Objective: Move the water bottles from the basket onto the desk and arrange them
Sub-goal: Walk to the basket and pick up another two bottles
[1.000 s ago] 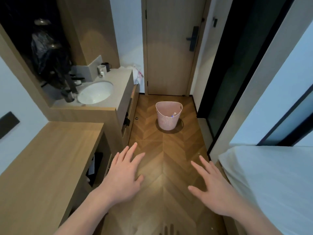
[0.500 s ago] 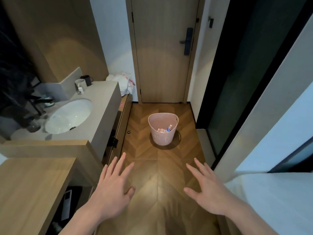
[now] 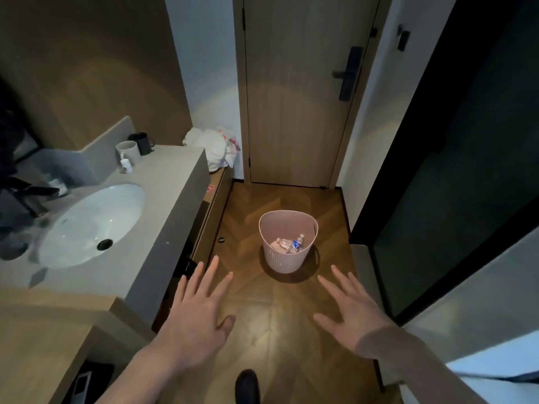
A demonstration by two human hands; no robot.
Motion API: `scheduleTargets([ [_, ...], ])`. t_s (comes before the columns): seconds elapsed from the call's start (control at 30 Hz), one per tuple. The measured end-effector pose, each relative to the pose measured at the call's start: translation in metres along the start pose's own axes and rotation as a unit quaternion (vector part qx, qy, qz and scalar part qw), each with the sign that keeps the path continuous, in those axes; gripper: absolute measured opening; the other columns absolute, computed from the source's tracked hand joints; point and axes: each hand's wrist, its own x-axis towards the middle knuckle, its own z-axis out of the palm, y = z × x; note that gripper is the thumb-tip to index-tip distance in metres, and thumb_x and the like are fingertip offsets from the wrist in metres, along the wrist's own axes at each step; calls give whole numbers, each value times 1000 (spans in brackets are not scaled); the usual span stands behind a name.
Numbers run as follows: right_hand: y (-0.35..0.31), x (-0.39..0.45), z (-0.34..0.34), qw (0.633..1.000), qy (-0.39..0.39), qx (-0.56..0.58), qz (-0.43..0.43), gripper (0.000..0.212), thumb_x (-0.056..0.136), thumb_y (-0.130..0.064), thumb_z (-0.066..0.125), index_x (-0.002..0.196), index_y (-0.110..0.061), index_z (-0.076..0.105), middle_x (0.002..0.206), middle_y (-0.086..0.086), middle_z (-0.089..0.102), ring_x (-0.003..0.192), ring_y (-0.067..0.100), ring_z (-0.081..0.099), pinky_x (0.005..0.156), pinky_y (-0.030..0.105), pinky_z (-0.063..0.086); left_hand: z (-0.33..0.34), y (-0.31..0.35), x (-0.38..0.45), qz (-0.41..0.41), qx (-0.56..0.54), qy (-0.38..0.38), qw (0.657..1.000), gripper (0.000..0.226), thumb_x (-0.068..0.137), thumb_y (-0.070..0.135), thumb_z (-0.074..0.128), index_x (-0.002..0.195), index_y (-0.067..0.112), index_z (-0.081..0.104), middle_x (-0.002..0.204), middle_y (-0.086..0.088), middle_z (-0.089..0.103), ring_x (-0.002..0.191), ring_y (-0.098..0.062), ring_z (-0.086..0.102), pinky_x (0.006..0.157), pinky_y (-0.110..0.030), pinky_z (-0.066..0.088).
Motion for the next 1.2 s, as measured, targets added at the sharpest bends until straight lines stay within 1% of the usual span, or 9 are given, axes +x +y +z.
scheduleTargets([
  [0.13, 3, 57, -24, 999, -5, 17, 34, 81, 102, -67, 45, 167, -45, 1, 173, -14, -22, 161, 21, -19, 130, 50, 2, -10, -11, 81, 28, 10, -21, 999, 81, 103, 57, 44, 165, 37, -3, 165, 6, -38, 152, -23, -35, 123, -46, -19],
  [0.23, 11, 95, -40, 998, 16, 19, 49, 82, 101, -68, 46, 167, -46, 3, 174, -14, -18, 162, 23, -15, 130, 50, 6, -19, -13, 147, 51, 13, -33, 998, 81, 102, 57, 44, 166, 37, -2, 166, 6, -35, 153, -23, -33, 124, -47, -18],
  [0.47, 39, 175, -77, 991, -28, 78, 100, 81, 102, -65, 49, 166, -48, 2, 172, -20, -21, 161, 18, -20, 131, 49, 2, -32, -3, 270, 87, 27, -66, 994, 84, 101, 54, 49, 165, 37, -2, 169, 3, -30, 155, -24, -28, 125, -48, -14],
  [0.57, 52, 221, -94, 991, -25, 90, 92, 81, 102, -63, 51, 166, -47, 4, 173, -19, -19, 161, 19, -19, 132, 50, 4, -28, -2, 323, 77, 24, -77, 994, 83, 102, 53, 48, 165, 37, -2, 169, 4, -28, 156, -24, -25, 125, -48, -14],
  [0.83, 96, 352, -129, 991, -79, 90, 65, 80, 103, -60, 52, 168, -43, 8, 175, -14, -16, 162, 22, -17, 131, 53, 4, -7, 7, 434, 29, 23, -127, 991, 79, 101, 55, 47, 166, 37, 6, 172, 2, -20, 158, -26, -19, 125, -47, -11],
  [0.9, 105, 383, -136, 991, -91, 79, 51, 79, 104, -59, 52, 168, -41, 10, 176, -12, -14, 163, 23, -14, 131, 53, 5, -1, 7, 456, 17, 14, -133, 991, 79, 100, 54, 49, 165, 37, 8, 173, 3, -16, 159, -25, -16, 124, -46, -10],
  [0.97, 109, 407, -141, 991, -106, 67, 48, 78, 104, -58, 52, 168, -41, 11, 176, -10, -12, 163, 23, -12, 131, 52, 6, 3, 6, 472, 10, 5, -160, 987, 79, 99, 53, 51, 165, 37, 10, 173, 3, -12, 159, -25, -14, 124, -46, -9],
  [1.07, 109, 448, -148, 989, -116, 86, 43, 77, 104, -54, 55, 167, -43, 12, 176, -12, -9, 163, 21, -10, 131, 53, 8, 8, 2, 504, 0, -15, -190, 982, 77, 99, 49, 53, 165, 37, 13, 174, 3, -6, 159, -25, -12, 125, -47, -8],
  [1.2, 111, 499, -149, 987, -125, 84, 60, 76, 103, -52, 57, 166, -43, 15, 177, -12, -3, 164, 22, -6, 131, 52, 10, 12, -9, 560, 6, -18, -211, 977, 76, 98, 42, 55, 164, 32, 19, 173, -1, 6, 160, -27, -2, 128, -47, 0],
])
